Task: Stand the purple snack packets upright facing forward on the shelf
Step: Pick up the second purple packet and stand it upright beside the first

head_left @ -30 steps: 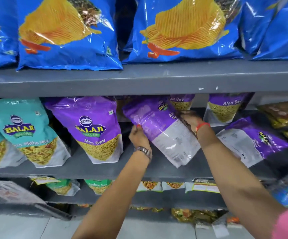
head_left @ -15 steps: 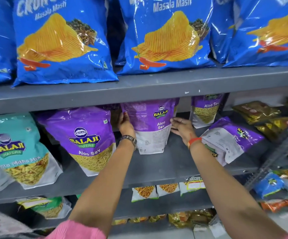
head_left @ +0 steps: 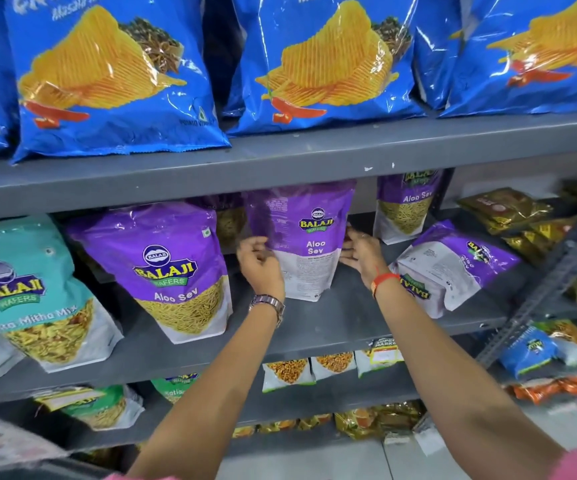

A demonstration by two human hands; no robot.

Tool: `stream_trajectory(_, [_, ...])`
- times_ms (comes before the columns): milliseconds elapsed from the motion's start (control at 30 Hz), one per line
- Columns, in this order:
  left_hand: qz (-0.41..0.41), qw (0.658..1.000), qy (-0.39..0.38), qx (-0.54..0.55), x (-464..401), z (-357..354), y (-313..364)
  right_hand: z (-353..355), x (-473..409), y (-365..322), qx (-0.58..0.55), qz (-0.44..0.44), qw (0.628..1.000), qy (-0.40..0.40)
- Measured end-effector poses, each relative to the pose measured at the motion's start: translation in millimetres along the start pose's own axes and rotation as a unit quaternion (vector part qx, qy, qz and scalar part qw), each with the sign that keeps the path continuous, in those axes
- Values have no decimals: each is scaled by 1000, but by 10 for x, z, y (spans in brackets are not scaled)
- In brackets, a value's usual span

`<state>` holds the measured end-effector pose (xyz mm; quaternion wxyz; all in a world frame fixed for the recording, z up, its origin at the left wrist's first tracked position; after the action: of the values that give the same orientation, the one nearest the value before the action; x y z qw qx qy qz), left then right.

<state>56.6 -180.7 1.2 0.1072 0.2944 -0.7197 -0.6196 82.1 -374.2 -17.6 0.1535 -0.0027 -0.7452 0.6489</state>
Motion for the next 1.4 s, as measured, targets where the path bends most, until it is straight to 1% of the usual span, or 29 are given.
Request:
stream_trajectory(67, [29, 996, -86, -12, 114, -65, -75, -21, 27, 28, 14, -5, 1000, 1])
stream_trajectory(100, [37, 990, -133, -17, 178, -102, -98, -43, 55, 42, 9, -4, 1000, -14])
stream_trajectory(167, [25, 977, -208, -27, 302, -154, -102, -108, 120, 77, 6, 2, 997, -72])
stream_trajectory(233, [6, 970, -240, -36, 383, -178, -108, -206, 250, 97, 17, 1, 990, -143])
stream_trajectory(300, [13, 969, -247, -26, 401, -179, -123, -304, 336, 134, 30, -5, 981, -191])
stream_trajectory(367, [19, 974, -225, -14, 384, -155, -115, -354, 362, 142, 50, -2, 981, -189])
stream_trajectory(533, [68, 977, -201, -7, 294, -5, -164, -236, 140, 61, 32, 31, 998, -52])
stream_trajectory(567, [78, 978, -191, -9, 275, 27, -175, -222, 90, 24, 28, 42, 998, -37])
stream_trajectory(633, [86, 985, -151, -11, 220, 89, -196, -216, -21, -43, 45, 58, 997, -15])
stream_trajectory(700, [78, 993, -90, -3, 164, 149, -204, -235, -122, -132, 74, 70, 995, -2])
stream_trajectory(767, [70, 997, -24, 22, 119, 199, -194, -289, -200, -231, 107, 83, 991, -5])
stream_trajectory(833, [56, 998, 17, 30, 62, 217, -187, -368, -263, -304, 148, 88, 984, -39])
stream_trajectory(900, [43, 999, 24, 14, 12, 203, -184, -443, -301, -312, 167, 66, 980, -88])
stream_trajectory(967, [35, 999, 20, 8, -31, 189, -181, -500, -333, -257, 146, 19, 979, -141])
stream_trajectory(1000, [36, 999, 19, 7, -50, 184, -184, -513, -351, -232, 135, 1, 979, -154])
stream_trajectory(1067, [44, 999, 20, 5, -88, 173, -182, -501, -407, -215, 113, -9, 982, -152])
stream_trajectory(1233, [42, 999, 32, 2, -122, 177, -222, -285, -516, -85, -12, -3, 991, -134])
stream_trajectory(1300, [38, 999, 38, 3, -117, 173, -228, -219, -534, -30, -41, 6, 992, -119])
stream_trajectory(1400, [39, 997, 65, 19, -124, 156, -220, -220, -503, -2, -74, 21, 991, -112])
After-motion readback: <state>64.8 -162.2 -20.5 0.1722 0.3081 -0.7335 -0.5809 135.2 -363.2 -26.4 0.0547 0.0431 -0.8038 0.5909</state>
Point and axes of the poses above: each hand's wrist, its own x-axis away from the middle knuckle, its own z-axis out of the back of the hand, y = z × x, the point moved 4 cm from there along -x, towards the middle knuckle, and after that the axes turned 4 degrees about x, right-handed, at the moved point
